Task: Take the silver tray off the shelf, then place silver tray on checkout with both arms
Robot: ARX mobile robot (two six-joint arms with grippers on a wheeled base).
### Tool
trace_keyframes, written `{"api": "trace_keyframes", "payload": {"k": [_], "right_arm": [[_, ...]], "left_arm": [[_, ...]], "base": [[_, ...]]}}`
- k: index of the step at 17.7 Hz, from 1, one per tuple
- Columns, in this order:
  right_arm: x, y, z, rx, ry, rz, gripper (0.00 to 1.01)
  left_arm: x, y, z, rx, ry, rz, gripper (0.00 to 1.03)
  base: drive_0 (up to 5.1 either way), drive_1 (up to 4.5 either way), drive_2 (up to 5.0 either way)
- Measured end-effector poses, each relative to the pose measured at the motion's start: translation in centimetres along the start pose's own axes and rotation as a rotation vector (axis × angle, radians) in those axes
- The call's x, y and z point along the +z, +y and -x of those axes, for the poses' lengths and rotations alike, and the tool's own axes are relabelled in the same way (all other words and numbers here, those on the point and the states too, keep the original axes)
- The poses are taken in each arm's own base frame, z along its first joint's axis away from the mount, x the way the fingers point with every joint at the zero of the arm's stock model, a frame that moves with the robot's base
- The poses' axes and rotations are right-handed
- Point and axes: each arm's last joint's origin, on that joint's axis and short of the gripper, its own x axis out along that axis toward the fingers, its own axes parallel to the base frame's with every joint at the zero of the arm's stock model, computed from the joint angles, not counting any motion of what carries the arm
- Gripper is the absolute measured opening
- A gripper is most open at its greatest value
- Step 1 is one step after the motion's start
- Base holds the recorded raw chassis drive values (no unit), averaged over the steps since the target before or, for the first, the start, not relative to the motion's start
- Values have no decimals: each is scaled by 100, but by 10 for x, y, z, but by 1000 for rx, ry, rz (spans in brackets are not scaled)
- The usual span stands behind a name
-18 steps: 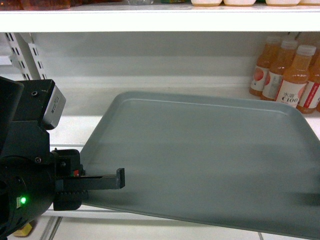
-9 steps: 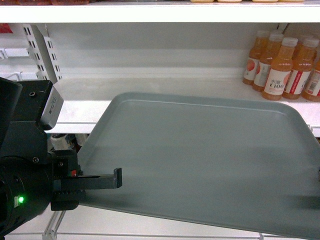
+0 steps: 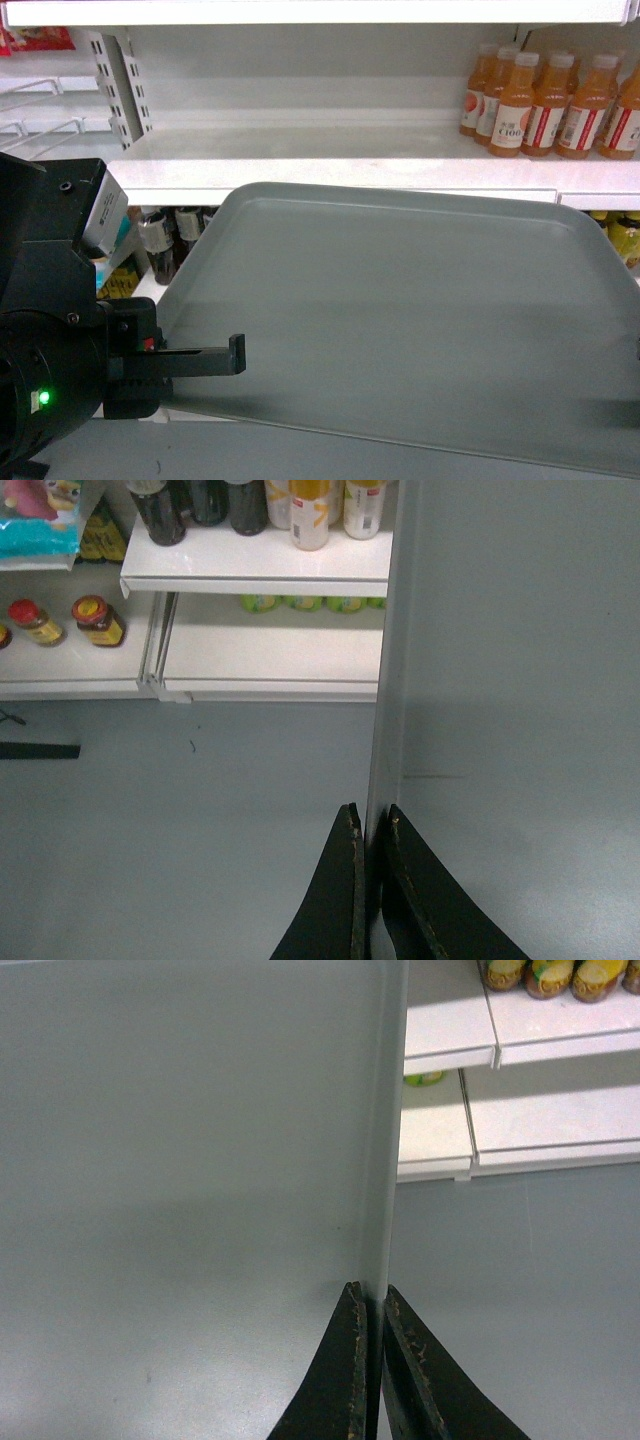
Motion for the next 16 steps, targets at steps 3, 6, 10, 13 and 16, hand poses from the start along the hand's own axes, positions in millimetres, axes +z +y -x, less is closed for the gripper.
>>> {"api": "trace_keyframes", "payload": {"k": [3, 6, 10, 13, 16], "right_arm": [[0, 0, 0, 0, 2, 0, 3], [0, 0, 0, 0, 0, 0, 3], [0, 0, 0, -1, 1, 0, 3], [0, 0, 0, -1, 1, 0, 3], [0, 0, 0, -2, 2, 0, 3]], "left_arm": [[0, 0, 0, 0, 1, 0, 3], [0, 0, 0, 1, 0, 0, 3], [0, 0, 0, 2, 2, -1, 3], [0, 0, 0, 0, -1, 0, 3], [0, -1, 0, -1, -2, -1, 3]], "base": [[12, -416, 439], [15, -413, 442], [13, -414, 440], [7, -421, 434], [10, -418, 437]]}}
